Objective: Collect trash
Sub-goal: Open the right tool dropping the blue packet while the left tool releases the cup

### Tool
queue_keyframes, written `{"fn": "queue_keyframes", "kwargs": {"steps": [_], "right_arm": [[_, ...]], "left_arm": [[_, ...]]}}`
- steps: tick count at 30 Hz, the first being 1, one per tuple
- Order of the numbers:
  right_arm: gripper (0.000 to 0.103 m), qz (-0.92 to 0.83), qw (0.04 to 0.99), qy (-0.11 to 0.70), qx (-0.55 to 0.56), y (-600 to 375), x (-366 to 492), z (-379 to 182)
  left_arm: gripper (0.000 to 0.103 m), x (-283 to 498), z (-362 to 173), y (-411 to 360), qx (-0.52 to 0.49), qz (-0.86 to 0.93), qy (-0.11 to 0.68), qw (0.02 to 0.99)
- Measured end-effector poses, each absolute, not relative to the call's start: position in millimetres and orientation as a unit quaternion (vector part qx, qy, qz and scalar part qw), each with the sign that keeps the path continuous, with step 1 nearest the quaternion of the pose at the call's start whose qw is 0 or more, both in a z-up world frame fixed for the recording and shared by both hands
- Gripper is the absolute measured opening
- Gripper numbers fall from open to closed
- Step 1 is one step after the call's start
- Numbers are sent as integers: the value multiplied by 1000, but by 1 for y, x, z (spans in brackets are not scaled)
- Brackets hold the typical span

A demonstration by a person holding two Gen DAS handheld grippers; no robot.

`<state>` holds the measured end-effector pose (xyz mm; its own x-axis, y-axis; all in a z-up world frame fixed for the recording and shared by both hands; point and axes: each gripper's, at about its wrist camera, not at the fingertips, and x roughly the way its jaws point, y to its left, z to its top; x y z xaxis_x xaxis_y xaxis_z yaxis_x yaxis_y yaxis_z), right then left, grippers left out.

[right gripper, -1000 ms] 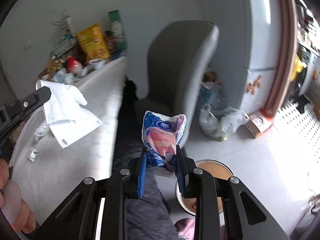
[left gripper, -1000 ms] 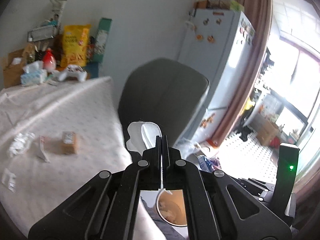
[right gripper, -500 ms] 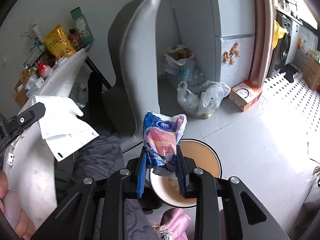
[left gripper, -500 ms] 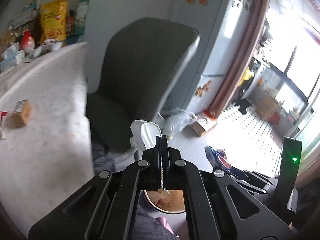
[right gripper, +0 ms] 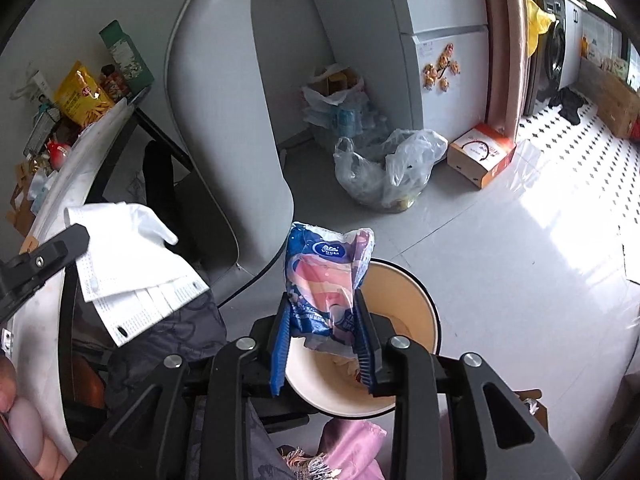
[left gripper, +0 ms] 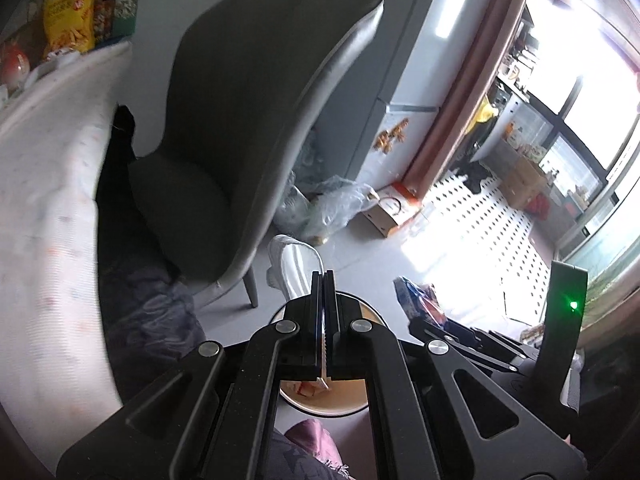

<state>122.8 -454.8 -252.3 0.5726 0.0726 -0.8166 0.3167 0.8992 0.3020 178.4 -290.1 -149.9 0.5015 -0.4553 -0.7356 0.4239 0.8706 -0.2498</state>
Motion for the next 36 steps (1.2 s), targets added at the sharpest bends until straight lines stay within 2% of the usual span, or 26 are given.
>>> {"fn": "queue_keyframes", "kwargs": {"steps": [3,6,18,19,20,21,22,23,26,27,29,31,36], "right_arm": [[46,-67,857,462,220,-458,127,-262],[53,-64,853,463,233,-466,128,-271],[58,-127,847,439,270,-521,99,-265],[58,-132,848,437,270,-525,96,-262],[58,-136,849,434,270,-528,93,-260],[58,-140,850,432,269,-531,90,-258],[58,-142,850,430,268,-533,88,-256],[58,-145,851,428,268,-534,87,-254],[62,-144,852,423,273,-534,85,-249],[66,-140,853,420,275,-532,86,-245],[74,-134,860,413,270,-525,87,-236],[82,-130,866,407,260,-517,88,-227],[94,-120,881,390,241,-496,97,-203]], "left_arm": [[2,181,-158,-293,-24,-257,440,860],[2,187,-166,-298,-25,-258,454,852],[2,182,-189,-350,8,-293,495,818],[7,183,-191,-352,5,-297,502,813],[26,184,-194,-353,1,-300,510,806],[40,184,-194,-352,-4,-299,512,805],[61,184,-191,-349,-9,-293,506,811],[68,183,-188,-345,-12,-289,499,817],[78,184,-176,-339,-7,-267,485,833],[80,184,-172,-336,-9,-262,482,836],[91,181,-162,-326,-17,-252,469,846],[97,179,-150,-316,-25,-241,456,856],[97,176,-128,-287,-38,-219,435,872]]}}
